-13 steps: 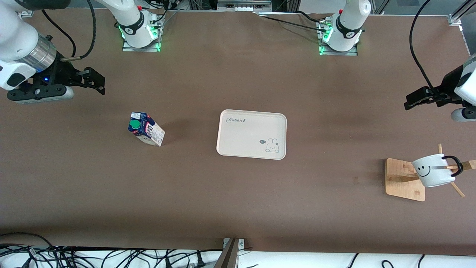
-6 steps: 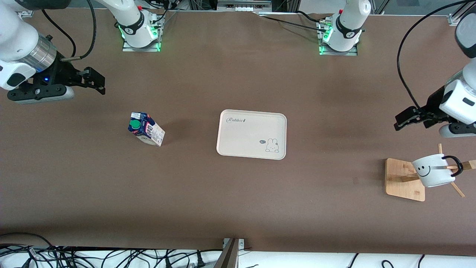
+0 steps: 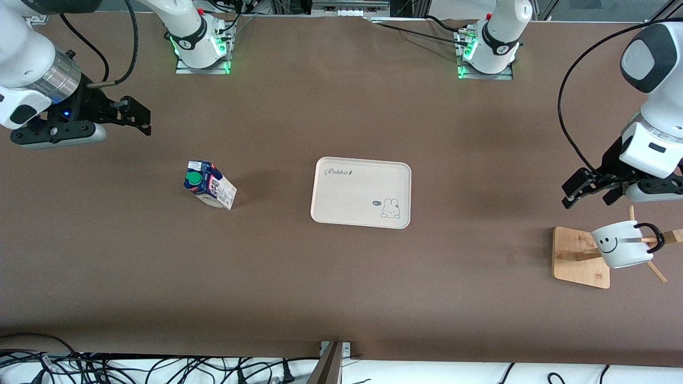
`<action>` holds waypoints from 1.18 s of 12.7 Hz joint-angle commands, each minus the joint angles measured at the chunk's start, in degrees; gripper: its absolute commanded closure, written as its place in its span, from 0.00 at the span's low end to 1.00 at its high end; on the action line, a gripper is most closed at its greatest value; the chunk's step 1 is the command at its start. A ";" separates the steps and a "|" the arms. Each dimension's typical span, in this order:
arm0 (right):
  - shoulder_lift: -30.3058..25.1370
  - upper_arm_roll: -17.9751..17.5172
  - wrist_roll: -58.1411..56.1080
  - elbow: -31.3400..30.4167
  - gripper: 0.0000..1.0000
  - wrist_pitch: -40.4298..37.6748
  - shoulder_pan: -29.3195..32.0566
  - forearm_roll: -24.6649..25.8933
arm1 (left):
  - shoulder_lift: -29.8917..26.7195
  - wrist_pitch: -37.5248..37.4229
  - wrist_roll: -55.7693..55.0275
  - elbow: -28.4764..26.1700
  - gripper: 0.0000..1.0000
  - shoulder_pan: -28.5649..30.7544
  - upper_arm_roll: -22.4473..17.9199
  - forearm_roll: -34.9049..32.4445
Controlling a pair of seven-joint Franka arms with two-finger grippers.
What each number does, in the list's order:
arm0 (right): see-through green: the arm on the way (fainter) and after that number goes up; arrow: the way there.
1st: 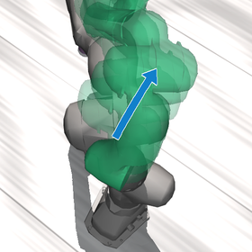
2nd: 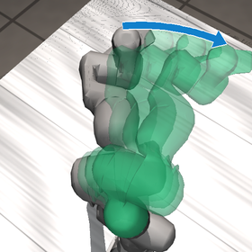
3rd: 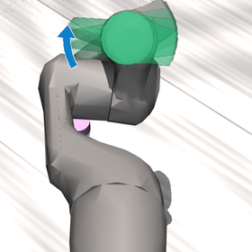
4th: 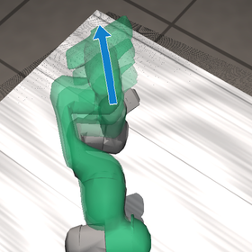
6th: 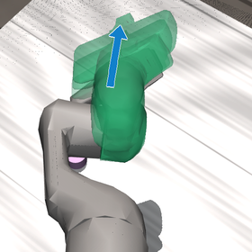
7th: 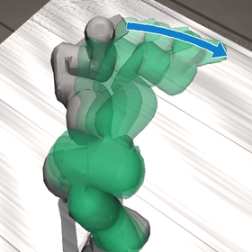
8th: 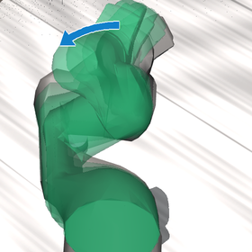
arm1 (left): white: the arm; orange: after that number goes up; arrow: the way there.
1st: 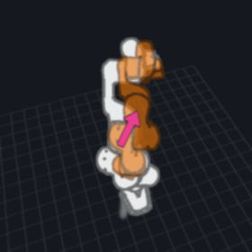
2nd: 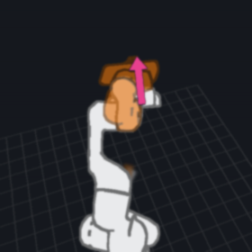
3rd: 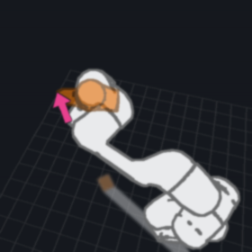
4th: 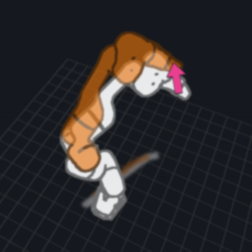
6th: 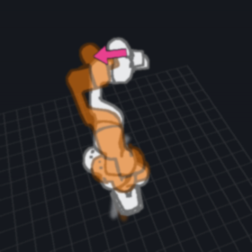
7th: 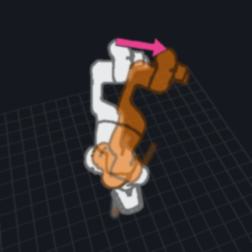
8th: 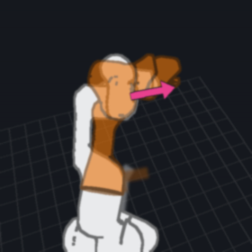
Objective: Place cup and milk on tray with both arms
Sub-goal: 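Move the left gripper over the white mug on the wooden stand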
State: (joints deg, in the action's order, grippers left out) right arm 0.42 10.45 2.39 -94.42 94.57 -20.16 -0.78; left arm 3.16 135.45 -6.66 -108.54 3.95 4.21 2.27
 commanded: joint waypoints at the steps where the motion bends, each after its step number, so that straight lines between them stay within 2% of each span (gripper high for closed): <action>1: -1.12 -0.08 0.95 -0.85 0.00 -0.18 -0.23 0.52 | -2.11 12.50 -0.37 -6.58 0.00 0.09 0.09 0.81; 4: -1.12 -0.08 0.95 -0.85 0.00 -0.18 -0.23 0.52 | 0.00 33.93 -0.46 -13.34 0.00 0.10 0.09 0.81; 7: -1.12 -0.08 0.95 -0.85 0.00 -0.18 -0.23 0.52 | 1.14 47.94 -0.46 -19.93 0.00 0.10 0.18 0.63; 11: -1.12 -0.08 0.95 -0.85 0.00 -0.18 -0.23 0.52 | -4.73 48.68 -0.37 -26.71 0.00 0.18 0.27 0.46; 15: -1.12 -0.08 0.95 -0.85 0.00 -0.18 -0.23 0.52 | -8.34 48.94 -0.37 -30.58 0.00 0.80 0.27 0.46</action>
State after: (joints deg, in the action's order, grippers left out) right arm 0.41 10.45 2.40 -94.42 94.55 -20.16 -0.78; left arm -2.02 184.35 -7.01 -136.05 4.25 4.18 2.29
